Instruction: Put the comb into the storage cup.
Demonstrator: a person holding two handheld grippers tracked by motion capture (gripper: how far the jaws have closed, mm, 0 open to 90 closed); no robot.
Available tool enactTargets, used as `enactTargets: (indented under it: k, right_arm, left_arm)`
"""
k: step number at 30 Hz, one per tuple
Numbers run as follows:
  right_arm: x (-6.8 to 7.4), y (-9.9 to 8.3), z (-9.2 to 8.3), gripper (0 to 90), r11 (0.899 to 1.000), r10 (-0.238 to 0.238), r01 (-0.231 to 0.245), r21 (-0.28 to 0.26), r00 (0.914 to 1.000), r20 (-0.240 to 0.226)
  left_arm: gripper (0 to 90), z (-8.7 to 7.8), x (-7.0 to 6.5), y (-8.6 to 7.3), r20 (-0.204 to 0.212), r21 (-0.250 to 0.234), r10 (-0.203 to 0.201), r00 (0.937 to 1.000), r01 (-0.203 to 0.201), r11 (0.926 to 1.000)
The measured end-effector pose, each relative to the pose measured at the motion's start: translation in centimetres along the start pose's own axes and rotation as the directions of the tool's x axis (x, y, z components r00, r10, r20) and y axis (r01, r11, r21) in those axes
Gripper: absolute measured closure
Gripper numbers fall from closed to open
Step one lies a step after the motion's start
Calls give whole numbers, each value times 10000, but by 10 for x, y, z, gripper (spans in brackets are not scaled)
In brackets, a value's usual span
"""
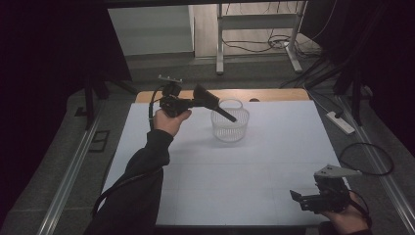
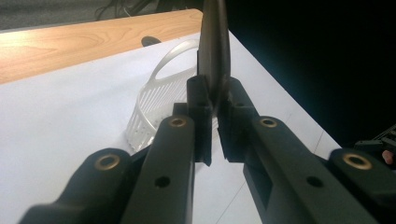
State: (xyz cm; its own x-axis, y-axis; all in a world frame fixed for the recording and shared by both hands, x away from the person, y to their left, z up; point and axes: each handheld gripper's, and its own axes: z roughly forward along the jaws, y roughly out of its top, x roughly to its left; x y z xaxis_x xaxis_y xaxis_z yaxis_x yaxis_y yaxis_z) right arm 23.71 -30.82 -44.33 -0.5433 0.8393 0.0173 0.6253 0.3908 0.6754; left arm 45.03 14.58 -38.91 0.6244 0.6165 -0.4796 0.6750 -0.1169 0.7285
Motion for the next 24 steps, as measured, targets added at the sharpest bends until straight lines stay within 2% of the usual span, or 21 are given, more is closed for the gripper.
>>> enactTargets:
  k: [24]
  right_arm:
    - [-1,0,0,4,9999,96,-96,-37,9999,-69]
  left_arm:
    - [834,31,4,-6,60,314,-165,9998,163,9994]
